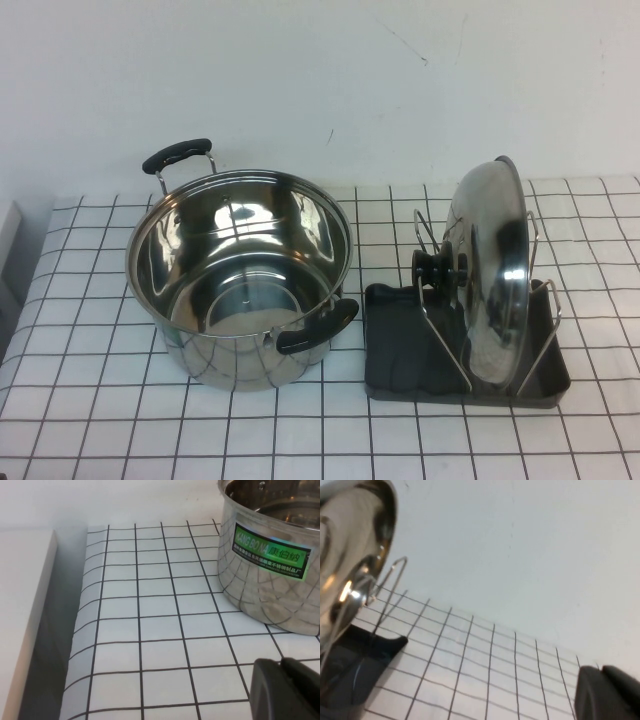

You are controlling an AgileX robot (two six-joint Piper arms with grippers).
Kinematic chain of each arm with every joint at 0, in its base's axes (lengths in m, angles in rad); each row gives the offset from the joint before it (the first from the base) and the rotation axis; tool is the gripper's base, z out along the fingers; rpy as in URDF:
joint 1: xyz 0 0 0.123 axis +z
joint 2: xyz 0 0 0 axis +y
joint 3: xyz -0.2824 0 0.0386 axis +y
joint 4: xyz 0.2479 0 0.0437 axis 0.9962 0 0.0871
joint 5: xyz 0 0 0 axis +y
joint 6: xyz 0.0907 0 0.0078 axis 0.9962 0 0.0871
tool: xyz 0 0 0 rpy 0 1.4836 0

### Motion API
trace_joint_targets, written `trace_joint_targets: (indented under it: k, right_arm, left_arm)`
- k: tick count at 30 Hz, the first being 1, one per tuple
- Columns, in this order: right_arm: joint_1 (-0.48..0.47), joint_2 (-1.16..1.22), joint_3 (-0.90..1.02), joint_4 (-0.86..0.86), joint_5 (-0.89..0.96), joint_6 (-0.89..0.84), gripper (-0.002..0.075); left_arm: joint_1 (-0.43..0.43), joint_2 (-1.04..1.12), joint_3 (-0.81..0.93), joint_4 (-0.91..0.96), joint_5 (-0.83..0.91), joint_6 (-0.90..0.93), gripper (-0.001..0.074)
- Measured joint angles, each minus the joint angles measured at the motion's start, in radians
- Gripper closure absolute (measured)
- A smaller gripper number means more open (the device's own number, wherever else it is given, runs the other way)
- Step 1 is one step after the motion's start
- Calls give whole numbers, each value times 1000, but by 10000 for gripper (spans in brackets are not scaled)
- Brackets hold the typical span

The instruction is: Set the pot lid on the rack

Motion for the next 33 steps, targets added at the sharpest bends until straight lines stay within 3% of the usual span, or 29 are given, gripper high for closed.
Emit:
trace_joint_targets:
  k: [5, 10, 14, 29, 33]
  right_arm:
    - [-108, 0, 94, -9, -17, 85, 727]
    - [-156, 0, 138, -9, 27, 143, 727]
    - [-156, 0, 138, -9, 135, 170, 727]
    - [-156, 0, 137, -9, 143, 289, 727]
    - [-112, 0, 137, -16, 147, 302, 727]
  left_arm:
    - [0, 0, 0, 0, 0, 2, 737]
    - [0, 0, 0, 0, 0, 4, 737]
    - [0, 0, 0, -1, 0, 4, 737]
    - [0, -2, 0, -1, 0, 4, 737]
    - [0, -2, 0, -1, 0, 4, 737]
